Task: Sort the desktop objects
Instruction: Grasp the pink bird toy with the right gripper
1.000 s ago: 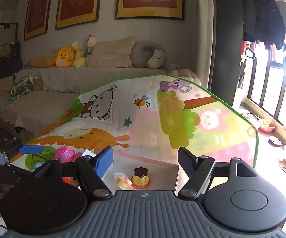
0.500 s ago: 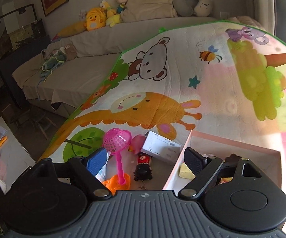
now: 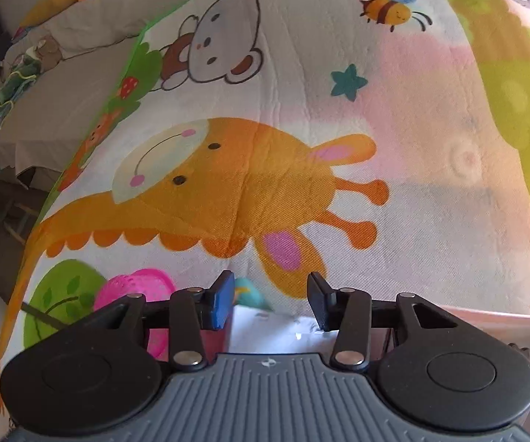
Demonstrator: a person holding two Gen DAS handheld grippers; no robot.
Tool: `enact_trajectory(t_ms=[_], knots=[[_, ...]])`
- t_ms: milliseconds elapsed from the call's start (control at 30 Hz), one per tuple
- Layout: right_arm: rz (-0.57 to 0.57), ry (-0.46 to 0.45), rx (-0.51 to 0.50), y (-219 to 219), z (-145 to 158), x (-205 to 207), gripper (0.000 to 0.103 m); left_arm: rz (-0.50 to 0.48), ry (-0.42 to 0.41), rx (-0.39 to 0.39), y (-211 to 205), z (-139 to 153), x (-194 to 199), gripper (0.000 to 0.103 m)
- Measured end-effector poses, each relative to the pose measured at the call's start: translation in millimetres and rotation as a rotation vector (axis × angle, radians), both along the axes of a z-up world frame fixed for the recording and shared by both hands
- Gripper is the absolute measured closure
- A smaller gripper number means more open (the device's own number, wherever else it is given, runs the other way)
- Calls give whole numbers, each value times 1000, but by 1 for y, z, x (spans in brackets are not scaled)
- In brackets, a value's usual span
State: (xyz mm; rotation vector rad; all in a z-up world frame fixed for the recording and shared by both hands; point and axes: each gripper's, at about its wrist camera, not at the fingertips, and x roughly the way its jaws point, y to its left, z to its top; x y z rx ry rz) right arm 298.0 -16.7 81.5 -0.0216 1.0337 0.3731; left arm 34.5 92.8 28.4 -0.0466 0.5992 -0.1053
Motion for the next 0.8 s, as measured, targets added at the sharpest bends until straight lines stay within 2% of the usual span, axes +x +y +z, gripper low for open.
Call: enact_trajectory(t_ms=[67, 233, 267, 333, 400, 433, 567, 667, 800], knots=[[57, 21, 39, 3, 4, -20, 60, -25, -2, 2, -7, -2, -2, 1], [195, 191, 104, 5, 1, -71, 61, -72, 5, 3, -17, -3, -8, 1], [218, 190, 94, 6, 3, -82, 61, -78, 7, 2, -18, -3, -10, 1], [257, 89, 77, 2, 19, -100, 62, -81, 9, 4, -20, -3, -13, 1], [233, -15, 33, -5, 36, -107, 61, -74, 15, 10, -23, -4, -13, 1], [216, -39, 11, -8, 42, -106, 59, -70, 18, 11, -24, -5, -13, 1], [184, -21, -12, -22, 42, -105, 57, -52, 28, 20, -28, -11, -12, 0], [223, -47, -18, -21, 36, -115, 57, -43, 47, 37, -30, -18, -8, 0], [263, -35, -16, -5, 16, -117, 57, -33, 55, 28, -27, -19, -7, 0]])
